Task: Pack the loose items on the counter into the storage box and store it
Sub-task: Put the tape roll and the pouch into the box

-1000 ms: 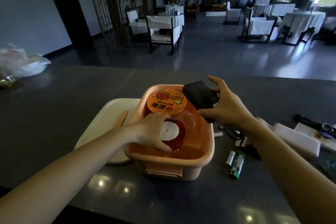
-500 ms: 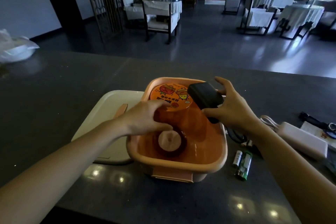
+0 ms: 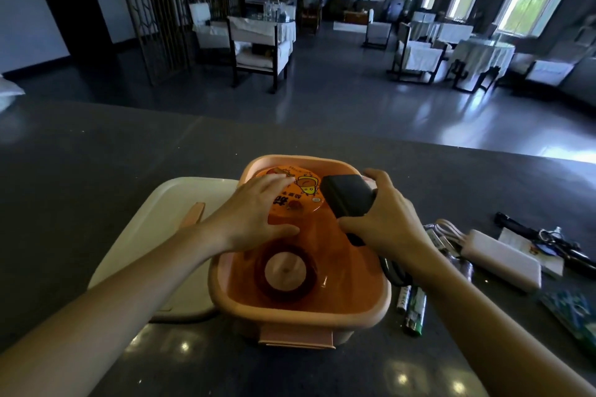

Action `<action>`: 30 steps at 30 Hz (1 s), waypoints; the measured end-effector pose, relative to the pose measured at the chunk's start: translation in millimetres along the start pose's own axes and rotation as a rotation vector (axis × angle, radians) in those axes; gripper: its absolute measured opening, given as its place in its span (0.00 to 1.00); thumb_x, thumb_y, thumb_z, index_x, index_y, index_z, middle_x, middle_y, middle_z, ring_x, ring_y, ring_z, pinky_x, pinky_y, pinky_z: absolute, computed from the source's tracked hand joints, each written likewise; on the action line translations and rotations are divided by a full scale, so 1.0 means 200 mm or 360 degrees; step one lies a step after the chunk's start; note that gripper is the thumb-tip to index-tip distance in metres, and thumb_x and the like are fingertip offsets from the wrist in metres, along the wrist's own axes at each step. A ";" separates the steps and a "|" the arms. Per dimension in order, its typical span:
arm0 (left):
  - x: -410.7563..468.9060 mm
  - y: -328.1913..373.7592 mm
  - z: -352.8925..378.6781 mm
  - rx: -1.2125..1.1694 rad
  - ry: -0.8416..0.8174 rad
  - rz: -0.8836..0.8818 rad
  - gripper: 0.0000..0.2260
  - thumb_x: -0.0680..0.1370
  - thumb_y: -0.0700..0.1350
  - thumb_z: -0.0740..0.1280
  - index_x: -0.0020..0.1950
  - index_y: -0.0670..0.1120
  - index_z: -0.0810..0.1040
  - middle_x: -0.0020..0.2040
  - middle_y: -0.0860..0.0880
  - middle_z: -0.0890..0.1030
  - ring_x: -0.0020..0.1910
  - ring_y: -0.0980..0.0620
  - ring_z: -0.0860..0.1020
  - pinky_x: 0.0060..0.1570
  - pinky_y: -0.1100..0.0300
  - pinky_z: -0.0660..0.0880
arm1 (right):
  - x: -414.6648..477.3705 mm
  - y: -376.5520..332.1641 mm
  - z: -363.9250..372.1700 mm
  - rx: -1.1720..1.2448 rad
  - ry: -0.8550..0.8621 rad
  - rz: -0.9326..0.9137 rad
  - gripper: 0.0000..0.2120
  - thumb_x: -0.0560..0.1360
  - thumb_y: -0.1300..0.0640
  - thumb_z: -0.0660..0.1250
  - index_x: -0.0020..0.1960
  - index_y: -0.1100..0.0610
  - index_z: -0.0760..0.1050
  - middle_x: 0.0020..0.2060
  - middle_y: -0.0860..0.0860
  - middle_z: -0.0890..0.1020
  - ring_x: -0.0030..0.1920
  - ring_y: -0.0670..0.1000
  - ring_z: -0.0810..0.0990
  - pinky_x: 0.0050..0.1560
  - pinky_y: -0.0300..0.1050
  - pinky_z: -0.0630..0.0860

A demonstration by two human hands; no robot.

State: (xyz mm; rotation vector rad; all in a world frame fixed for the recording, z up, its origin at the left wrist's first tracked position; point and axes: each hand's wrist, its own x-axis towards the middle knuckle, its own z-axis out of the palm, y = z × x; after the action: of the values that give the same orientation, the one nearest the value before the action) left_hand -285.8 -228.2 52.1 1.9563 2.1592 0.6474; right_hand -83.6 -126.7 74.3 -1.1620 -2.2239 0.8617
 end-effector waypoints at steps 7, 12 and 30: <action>0.07 -0.05 0.01 0.0190 -0.0143 0.0039 0.34 0.72 0.57 0.68 0.74 0.49 0.58 0.74 0.49 0.61 0.73 0.51 0.58 0.70 0.54 0.59 | 0.00 -0.01 0.03 -0.0117 0.0038 0.0035 0.40 0.62 0.55 0.75 0.69 0.50 0.60 0.58 0.55 0.75 0.51 0.53 0.75 0.39 0.41 0.74; 0.05 0.03 0.06 0.0126 -0.0357 0.0363 0.20 0.72 0.58 0.66 0.61 0.53 0.74 0.59 0.55 0.74 0.61 0.55 0.68 0.58 0.59 0.68 | 0.02 0.01 0.01 -0.0081 0.0065 0.0039 0.39 0.61 0.54 0.75 0.68 0.49 0.61 0.57 0.54 0.75 0.51 0.54 0.74 0.35 0.37 0.68; 0.00 0.10 0.21 0.0284 -0.1277 0.0114 0.42 0.70 0.68 0.61 0.75 0.48 0.51 0.76 0.49 0.56 0.71 0.48 0.62 0.69 0.47 0.61 | 0.01 0.10 -0.04 0.0203 0.0142 0.0140 0.40 0.62 0.52 0.77 0.68 0.46 0.59 0.45 0.45 0.71 0.39 0.42 0.72 0.30 0.32 0.67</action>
State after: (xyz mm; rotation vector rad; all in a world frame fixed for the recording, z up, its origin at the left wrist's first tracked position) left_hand -251.1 -217.6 22.7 1.9080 1.6715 -0.3109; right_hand -70.0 -113.6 65.8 -1.2204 -2.0285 0.9531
